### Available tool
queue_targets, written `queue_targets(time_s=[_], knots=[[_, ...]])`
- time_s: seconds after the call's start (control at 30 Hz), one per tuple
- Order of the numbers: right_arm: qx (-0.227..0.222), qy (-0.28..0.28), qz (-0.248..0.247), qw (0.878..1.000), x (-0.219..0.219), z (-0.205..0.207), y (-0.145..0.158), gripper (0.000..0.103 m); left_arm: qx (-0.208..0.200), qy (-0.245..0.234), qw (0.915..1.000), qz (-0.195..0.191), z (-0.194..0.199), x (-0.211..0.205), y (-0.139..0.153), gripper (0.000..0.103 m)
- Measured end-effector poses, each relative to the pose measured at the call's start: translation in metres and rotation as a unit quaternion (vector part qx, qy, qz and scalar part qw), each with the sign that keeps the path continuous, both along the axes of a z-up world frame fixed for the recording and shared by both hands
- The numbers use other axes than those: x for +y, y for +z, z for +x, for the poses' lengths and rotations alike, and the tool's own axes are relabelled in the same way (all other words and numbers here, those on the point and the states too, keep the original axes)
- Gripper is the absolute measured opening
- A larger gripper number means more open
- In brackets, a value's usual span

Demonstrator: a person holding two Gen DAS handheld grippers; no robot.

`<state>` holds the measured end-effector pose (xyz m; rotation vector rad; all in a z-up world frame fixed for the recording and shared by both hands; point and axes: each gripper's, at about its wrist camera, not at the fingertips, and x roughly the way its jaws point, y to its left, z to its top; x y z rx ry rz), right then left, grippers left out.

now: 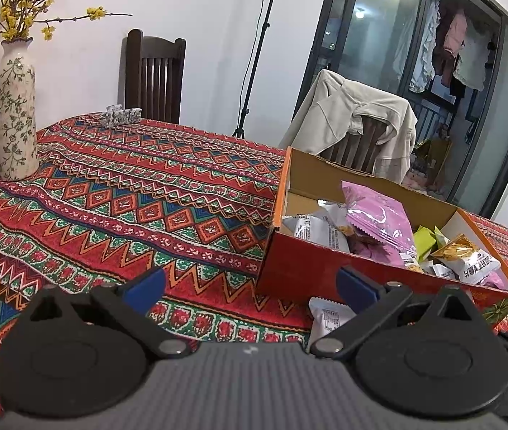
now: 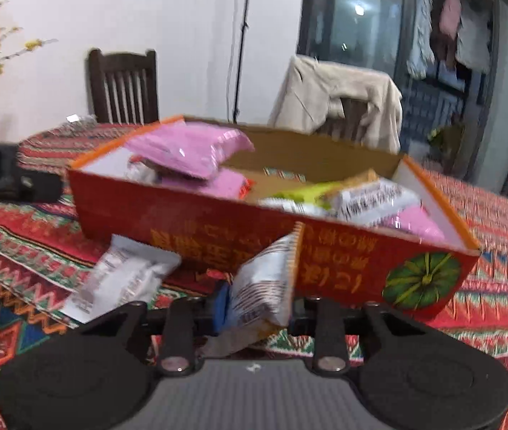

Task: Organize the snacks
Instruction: 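Grasp a white packet with the right tool, then grasp the last white packet with the left tool while the right tool holds its packet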

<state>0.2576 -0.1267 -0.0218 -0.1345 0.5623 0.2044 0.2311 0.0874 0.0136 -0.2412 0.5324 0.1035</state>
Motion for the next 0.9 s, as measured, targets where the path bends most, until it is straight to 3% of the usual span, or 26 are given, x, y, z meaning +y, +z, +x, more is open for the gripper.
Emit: queue_targets(time_s=[0.03, 0.2, 0.37, 0.6, 0.9], knots=[[-0.010, 0.002, -0.001, 1.000, 0.000, -0.005, 0.004, 0.022, 0.001, -0.001, 1.0000, -0.001, 0.001, 0.000, -0.001, 0.103], [-0.055, 0.014, -0.010, 0.998, -0.015, -0.026, 0.024, 0.021, 0.007, -0.004, 1.0000, -0.002, 0.003, 0.000, -0.003, 0.103], [-0.094, -0.006, -0.053, 0.994, -0.053, -0.035, 0.031, 0.021, 0.014, -0.008, 0.9999, 0.004, 0.006, -0.003, -0.006, 0.103], [-0.078, -0.089, -0.001, 0.993, -0.106, -0.023, 0.021, 0.021, 0.024, -0.011, 0.9994, 0.020, 0.010, -0.008, -0.013, 0.103], [-0.089, -0.091, 0.017, 0.992, -0.115, -0.026, 0.019, 0.021, 0.033, -0.050, 0.9981, 0.018, 0.014, -0.015, -0.018, 0.103]])
